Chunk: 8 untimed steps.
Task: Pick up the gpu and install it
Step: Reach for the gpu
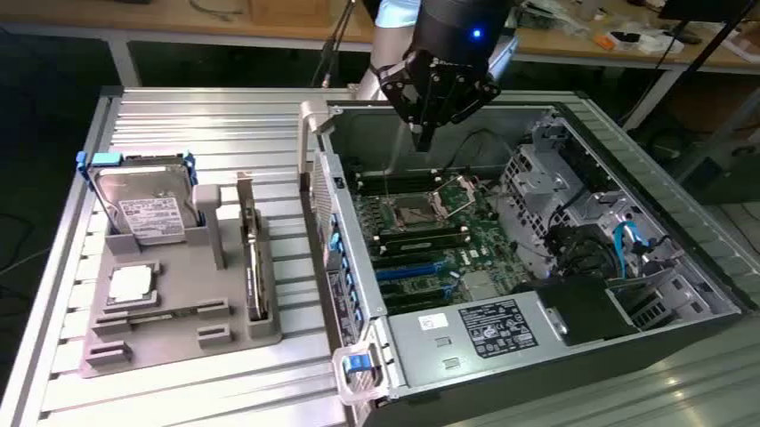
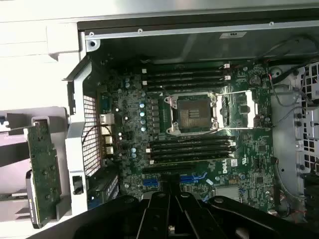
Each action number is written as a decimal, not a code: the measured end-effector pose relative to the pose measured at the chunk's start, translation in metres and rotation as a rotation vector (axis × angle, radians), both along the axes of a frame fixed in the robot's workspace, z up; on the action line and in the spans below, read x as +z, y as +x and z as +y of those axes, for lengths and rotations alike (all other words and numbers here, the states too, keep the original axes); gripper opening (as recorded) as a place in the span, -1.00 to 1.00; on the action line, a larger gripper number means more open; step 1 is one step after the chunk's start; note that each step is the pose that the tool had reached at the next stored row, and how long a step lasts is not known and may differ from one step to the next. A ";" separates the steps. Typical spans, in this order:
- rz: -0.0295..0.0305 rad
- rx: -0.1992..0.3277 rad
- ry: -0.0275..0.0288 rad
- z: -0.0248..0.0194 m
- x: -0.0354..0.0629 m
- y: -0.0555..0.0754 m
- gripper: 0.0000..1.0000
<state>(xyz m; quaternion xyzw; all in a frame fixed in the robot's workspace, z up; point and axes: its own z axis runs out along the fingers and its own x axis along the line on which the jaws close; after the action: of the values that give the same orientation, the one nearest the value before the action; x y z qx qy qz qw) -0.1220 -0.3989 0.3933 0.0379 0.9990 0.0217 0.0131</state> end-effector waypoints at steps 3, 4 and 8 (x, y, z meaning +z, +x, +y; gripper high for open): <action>0.0000 0.000 -0.0001 0.0000 0.0000 -0.011 -0.79; 0.0000 0.000 0.0000 0.0000 0.0000 -0.013 -0.79; 0.0000 0.000 -0.0001 -0.0001 0.0000 -0.026 -0.79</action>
<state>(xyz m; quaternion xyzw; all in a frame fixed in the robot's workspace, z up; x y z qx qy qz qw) -0.1482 -0.3990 0.3933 0.0378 0.9990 0.0217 0.0131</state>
